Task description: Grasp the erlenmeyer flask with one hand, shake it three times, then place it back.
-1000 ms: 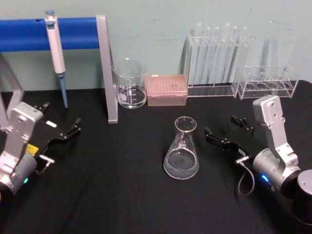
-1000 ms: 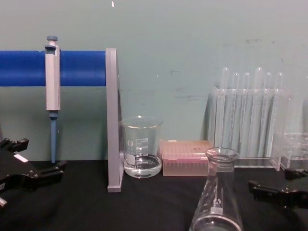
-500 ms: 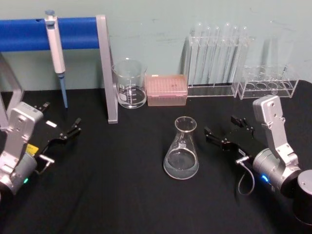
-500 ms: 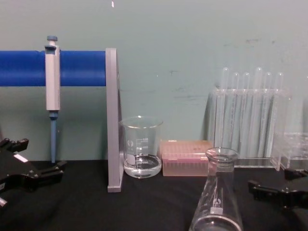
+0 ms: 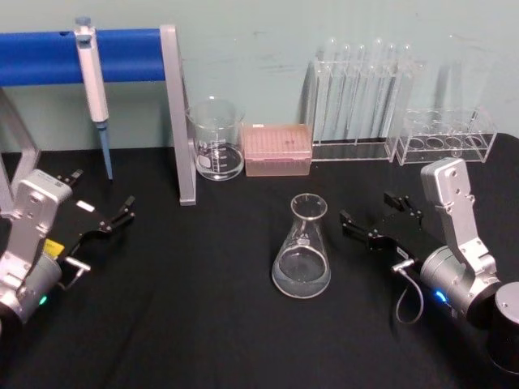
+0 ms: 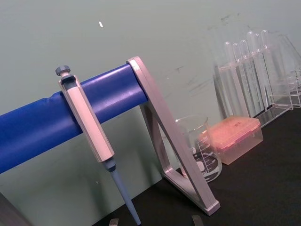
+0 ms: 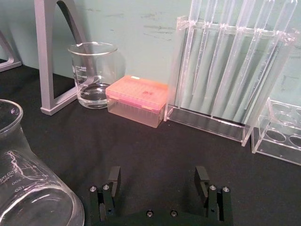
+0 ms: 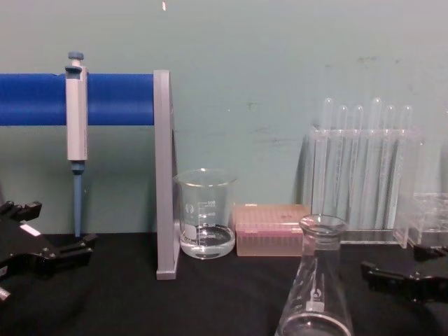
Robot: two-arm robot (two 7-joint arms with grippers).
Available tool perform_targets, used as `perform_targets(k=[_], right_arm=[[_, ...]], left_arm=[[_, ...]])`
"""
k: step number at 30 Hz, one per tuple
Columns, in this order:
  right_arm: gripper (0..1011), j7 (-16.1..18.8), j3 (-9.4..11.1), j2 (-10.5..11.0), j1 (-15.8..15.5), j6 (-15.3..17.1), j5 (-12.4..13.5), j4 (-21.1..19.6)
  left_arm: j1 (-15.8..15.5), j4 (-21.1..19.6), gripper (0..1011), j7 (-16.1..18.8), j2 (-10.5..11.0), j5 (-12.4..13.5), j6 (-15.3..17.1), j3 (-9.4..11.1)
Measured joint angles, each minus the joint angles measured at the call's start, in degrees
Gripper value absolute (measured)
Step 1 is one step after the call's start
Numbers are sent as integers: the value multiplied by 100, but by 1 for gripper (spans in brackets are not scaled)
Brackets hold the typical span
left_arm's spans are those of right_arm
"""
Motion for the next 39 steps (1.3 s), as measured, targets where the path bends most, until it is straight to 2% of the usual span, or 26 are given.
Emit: perform_targets(k=[39], right_arm=[[1003, 0, 0, 0, 0, 1, 1, 0]], left_arm=[[0, 0, 1001, 0, 0, 0, 0, 0]])
